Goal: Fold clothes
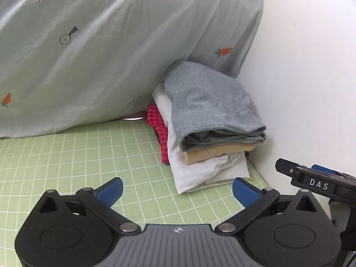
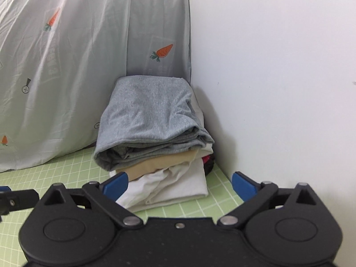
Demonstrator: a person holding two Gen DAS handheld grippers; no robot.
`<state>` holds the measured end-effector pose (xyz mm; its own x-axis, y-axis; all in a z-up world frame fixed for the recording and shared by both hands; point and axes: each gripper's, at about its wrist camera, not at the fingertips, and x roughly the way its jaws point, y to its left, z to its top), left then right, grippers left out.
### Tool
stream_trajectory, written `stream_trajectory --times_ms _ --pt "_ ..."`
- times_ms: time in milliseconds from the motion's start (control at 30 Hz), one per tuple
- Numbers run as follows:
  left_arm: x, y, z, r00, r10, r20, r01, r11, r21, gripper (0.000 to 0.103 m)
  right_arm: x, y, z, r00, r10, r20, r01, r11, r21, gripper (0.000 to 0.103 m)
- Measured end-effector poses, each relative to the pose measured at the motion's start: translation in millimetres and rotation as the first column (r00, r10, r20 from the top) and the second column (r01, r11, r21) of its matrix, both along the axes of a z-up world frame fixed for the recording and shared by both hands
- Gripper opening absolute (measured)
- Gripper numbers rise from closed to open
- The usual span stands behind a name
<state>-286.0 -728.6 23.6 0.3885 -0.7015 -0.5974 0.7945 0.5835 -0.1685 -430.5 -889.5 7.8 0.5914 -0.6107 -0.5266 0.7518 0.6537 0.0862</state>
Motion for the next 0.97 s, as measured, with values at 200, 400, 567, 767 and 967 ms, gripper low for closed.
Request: stream_trajectory --times_ms 200,400,567,767,967 --pt "-28 25 -4 0.999 -0.031 0.035 0.029 0.998 0.050 0.103 -29 49 0 1.000 -0.006 -0.016 0.006 1.000 0.016 0.100" --pt "-47 43 -7 0.996 -0.060 0.059 0.056 0.996 0.073 0.103 -52 87 -9 0.999 0.018 -0.043 -0.016 0.999 0.043 0.100" --pt "-59 55 -8 0.995 -0.083 0.048 0.080 0.995 0.062 0.103 -61 106 -7 0.998 0.026 -0.052 -0.024 0.999 0.029 0.100" --pt "-69 65 -7 0.993 -0.103 0.061 0.100 0.994 0.049 0.103 -71 115 -4 0.999 0.011 -0.047 -0.010 1.000 0.022 0.100" --pt "-73 72 -5 0.992 -0.107 0.073 0.105 0.994 0.037 0.103 -74 120 0 0.999 0.011 -0.039 -0.011 1.000 0.008 0.100"
